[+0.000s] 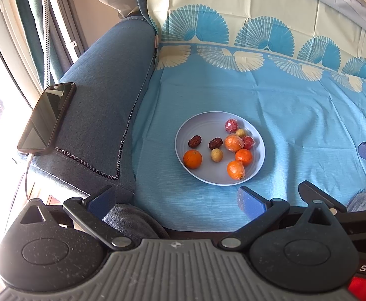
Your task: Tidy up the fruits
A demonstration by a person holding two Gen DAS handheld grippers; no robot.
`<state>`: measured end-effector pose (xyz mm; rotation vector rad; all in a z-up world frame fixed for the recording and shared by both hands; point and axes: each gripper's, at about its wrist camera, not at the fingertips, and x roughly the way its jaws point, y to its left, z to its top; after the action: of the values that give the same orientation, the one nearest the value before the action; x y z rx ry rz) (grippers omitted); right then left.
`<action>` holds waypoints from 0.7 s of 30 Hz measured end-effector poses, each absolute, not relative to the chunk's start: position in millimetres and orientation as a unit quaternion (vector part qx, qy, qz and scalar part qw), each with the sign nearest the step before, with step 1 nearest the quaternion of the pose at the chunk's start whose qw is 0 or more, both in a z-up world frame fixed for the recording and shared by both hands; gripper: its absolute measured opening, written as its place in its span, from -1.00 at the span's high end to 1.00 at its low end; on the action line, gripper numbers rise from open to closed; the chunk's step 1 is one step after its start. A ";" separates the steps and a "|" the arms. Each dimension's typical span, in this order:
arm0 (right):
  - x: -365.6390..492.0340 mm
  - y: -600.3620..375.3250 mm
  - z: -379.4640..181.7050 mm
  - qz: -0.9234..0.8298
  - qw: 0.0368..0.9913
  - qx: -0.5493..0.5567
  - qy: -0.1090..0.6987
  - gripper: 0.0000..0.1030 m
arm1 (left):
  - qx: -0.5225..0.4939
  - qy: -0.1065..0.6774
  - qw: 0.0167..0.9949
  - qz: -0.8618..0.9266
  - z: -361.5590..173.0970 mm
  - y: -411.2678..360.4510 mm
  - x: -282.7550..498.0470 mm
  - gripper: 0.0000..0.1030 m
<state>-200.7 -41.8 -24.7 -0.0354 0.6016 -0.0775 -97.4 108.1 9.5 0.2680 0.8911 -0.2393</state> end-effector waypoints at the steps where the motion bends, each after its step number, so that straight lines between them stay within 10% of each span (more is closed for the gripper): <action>1: -200.7 -41.8 -24.6 -0.038 0.954 -0.018 0.296 -0.99 | 0.129 0.429 0.887 -0.115 9.4 108.2 -97.3 -0.99; 21: -200.9 -42.3 -24.7 -0.038 0.954 -0.017 0.297 -0.99 | 0.134 0.429 0.887 -0.110 8.3 107.8 -98.0 -0.99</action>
<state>-200.9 -42.3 -24.7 -0.0352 0.6025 -0.0769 -98.0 107.8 8.3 0.2784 0.8916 -0.2281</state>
